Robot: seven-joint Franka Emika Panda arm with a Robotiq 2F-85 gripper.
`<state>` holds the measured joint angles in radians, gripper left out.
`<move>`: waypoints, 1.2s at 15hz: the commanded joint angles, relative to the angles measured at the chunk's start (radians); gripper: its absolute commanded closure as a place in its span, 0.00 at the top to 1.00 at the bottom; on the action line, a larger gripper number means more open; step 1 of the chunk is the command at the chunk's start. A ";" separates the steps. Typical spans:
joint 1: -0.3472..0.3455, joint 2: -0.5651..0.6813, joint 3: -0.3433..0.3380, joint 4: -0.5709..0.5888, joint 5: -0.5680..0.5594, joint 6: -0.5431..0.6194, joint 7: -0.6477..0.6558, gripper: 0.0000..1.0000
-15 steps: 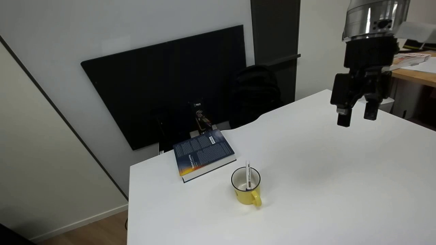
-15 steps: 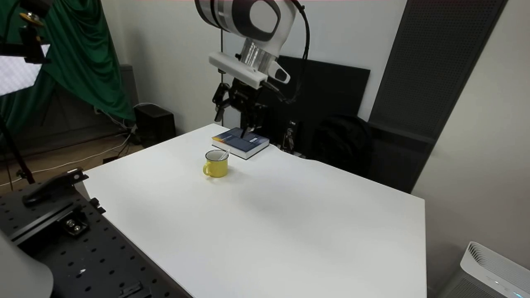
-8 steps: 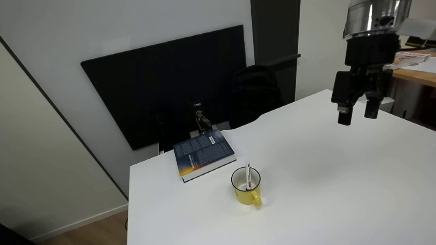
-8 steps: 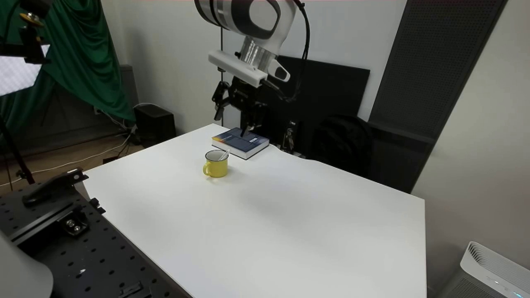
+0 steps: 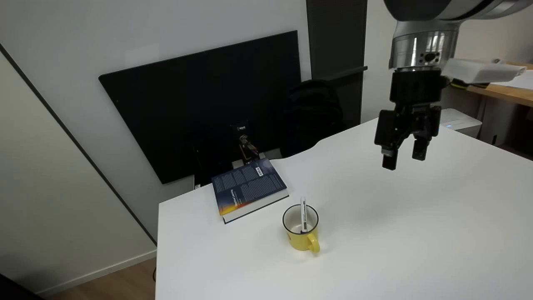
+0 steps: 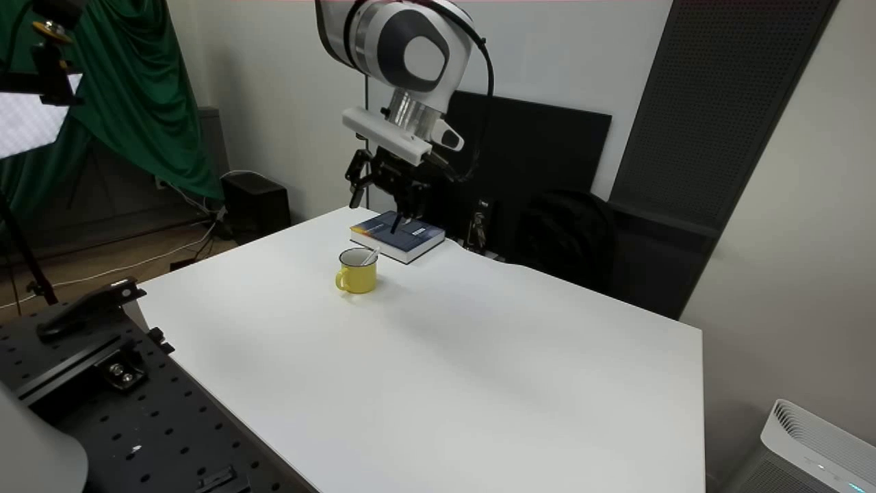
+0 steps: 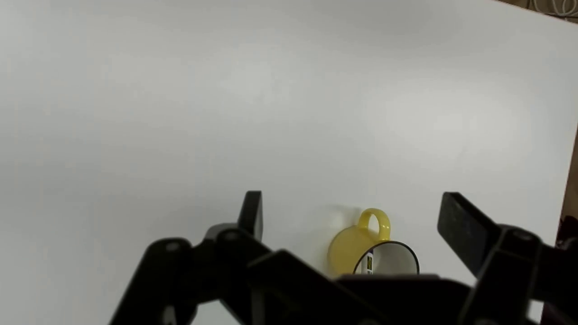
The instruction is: Put the marker in the cup on the table
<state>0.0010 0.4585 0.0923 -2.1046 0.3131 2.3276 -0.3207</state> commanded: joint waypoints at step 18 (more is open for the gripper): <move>-0.021 0.741 0.129 0.937 -0.038 -0.145 0.014 1.00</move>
<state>-0.0185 1.0791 0.1968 -1.3438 0.2925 2.2551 -0.3238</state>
